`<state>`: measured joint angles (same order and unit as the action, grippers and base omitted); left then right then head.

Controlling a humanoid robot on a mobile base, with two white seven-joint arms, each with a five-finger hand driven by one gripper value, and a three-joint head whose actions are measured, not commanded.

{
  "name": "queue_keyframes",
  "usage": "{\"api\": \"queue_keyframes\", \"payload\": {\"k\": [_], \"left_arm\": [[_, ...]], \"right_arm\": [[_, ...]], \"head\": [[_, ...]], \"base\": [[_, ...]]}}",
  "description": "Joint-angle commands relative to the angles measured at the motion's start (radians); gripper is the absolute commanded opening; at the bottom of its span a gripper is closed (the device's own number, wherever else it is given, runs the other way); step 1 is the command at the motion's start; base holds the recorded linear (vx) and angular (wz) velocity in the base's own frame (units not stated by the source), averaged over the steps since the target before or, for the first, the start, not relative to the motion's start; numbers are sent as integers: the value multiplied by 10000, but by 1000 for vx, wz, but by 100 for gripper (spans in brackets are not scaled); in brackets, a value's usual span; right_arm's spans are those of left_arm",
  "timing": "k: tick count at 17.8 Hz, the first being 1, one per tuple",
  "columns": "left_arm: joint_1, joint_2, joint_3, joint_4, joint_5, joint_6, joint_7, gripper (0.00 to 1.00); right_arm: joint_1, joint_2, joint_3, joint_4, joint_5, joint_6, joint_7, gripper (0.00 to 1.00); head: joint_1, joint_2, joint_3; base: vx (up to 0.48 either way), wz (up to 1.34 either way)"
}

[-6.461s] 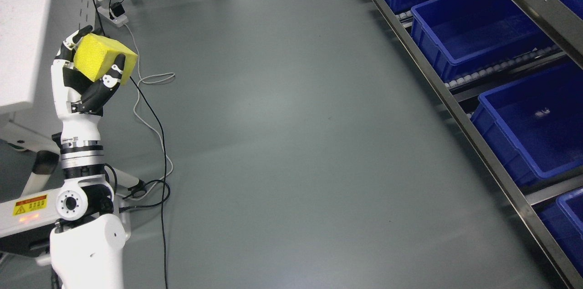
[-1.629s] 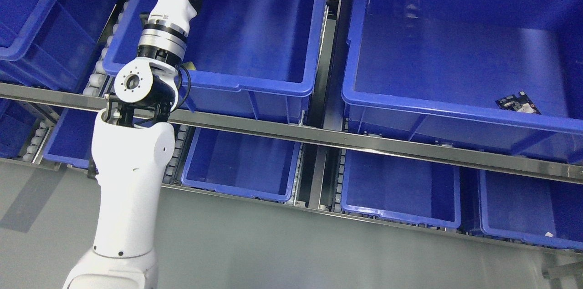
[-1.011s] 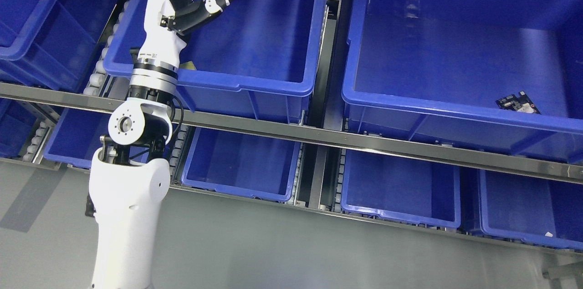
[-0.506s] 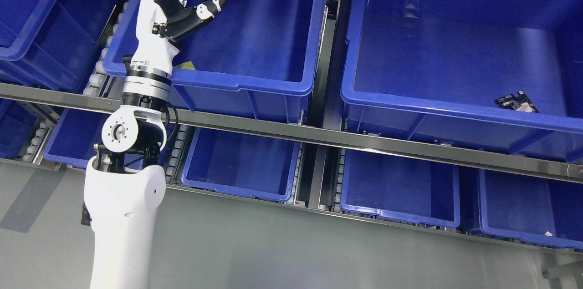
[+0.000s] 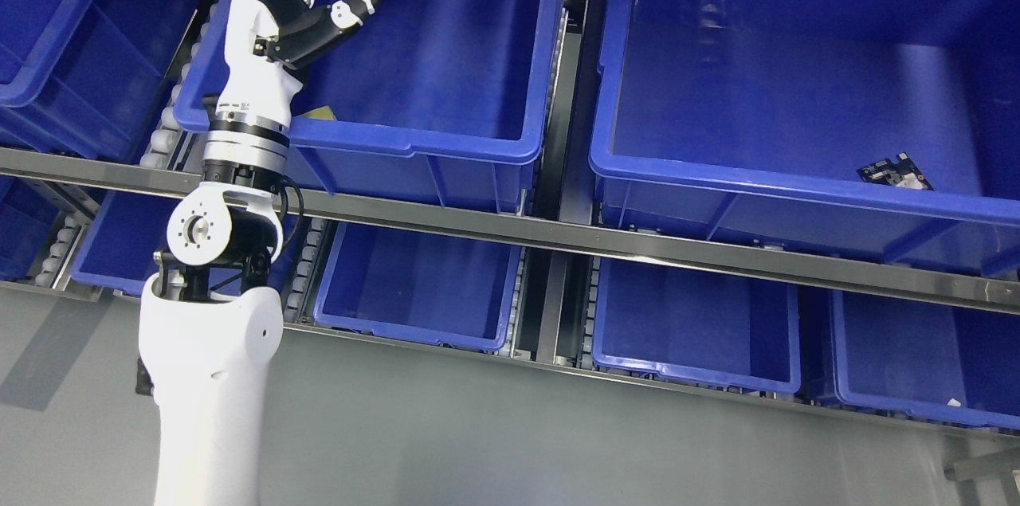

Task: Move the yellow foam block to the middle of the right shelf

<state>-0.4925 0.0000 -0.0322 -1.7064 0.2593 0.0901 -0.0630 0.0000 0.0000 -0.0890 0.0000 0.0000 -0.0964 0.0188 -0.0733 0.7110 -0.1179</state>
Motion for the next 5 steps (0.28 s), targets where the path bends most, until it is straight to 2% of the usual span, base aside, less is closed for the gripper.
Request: {"api": "queue_keyframes", "payload": {"k": [1, 5], "left_arm": [[16, 175, 0, 67, 0, 4, 1, 100], [0, 175, 76, 82, 0, 4, 1, 100]], "right_arm": [[-15, -175, 0, -175, 0, -3, -4, 100], [-15, -175, 0, -175, 0, -3, -4, 100]], "head": [[0, 0, 0], [0, 0, 0]], "base": [[0, 0], [0, 0]]}}
